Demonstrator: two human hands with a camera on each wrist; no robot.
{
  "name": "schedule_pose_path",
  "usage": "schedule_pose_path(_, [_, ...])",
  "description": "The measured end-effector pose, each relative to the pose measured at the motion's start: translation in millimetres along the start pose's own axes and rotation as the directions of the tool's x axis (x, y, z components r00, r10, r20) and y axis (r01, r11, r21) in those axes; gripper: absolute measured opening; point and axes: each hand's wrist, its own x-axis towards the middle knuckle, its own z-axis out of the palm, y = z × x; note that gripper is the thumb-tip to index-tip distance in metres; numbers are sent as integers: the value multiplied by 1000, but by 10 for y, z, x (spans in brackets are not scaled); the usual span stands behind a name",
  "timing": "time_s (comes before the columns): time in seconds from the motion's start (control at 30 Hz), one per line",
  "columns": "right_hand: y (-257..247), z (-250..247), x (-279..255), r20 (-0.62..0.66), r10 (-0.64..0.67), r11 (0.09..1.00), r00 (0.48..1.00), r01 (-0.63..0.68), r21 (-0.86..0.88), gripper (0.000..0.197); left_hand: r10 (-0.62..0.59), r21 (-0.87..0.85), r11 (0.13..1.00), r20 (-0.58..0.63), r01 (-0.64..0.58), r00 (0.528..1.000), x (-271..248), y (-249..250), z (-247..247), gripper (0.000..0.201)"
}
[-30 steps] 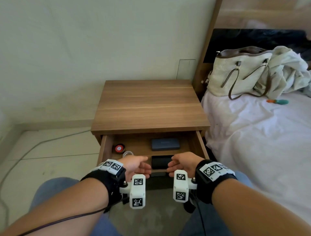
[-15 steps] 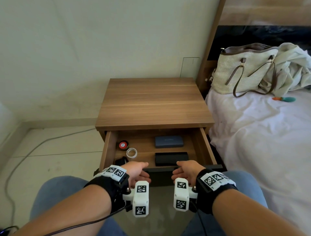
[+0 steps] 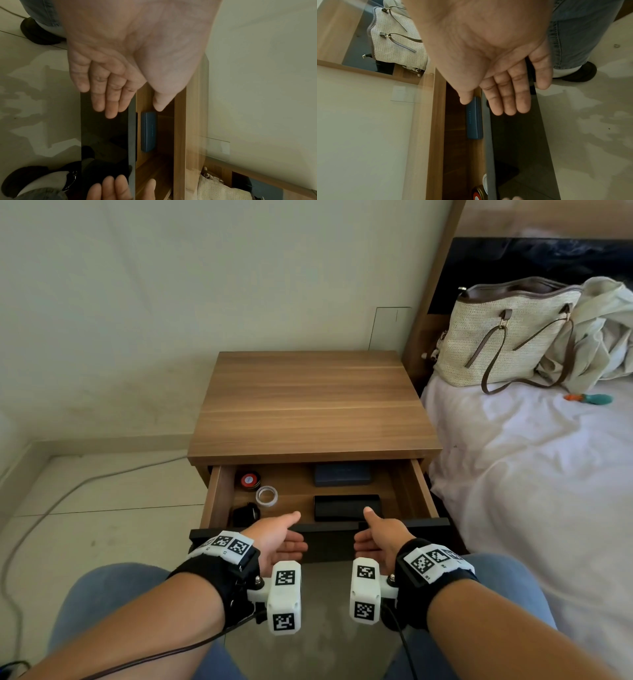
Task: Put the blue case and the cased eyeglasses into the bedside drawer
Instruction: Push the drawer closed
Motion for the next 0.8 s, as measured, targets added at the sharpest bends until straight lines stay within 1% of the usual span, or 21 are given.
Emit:
schedule_pose_path(0.2, [-149, 0, 50, 31, 5, 999, 1000, -6, 43, 60, 52, -2, 999, -20, -52, 998, 49, 138, 9, 60])
schedule_pose_path(0.4, [-307, -11, 132, 30, -35, 998, 999, 34, 46, 61, 89, -21, 996, -17, -90, 996, 118, 270, -12, 61])
schedule_pose_path(0.57, [-466, -28, 207, 52, -47, 994, 998, 42, 99, 63, 112, -39, 993, -49, -114, 992, 166, 391, -44, 59])
schedule_pose_path(0.8, [-639, 6, 321, 53, -70, 991, 996, 63, 116, 62, 135, -53, 989, -95, -140, 986, 277, 561, -104, 58])
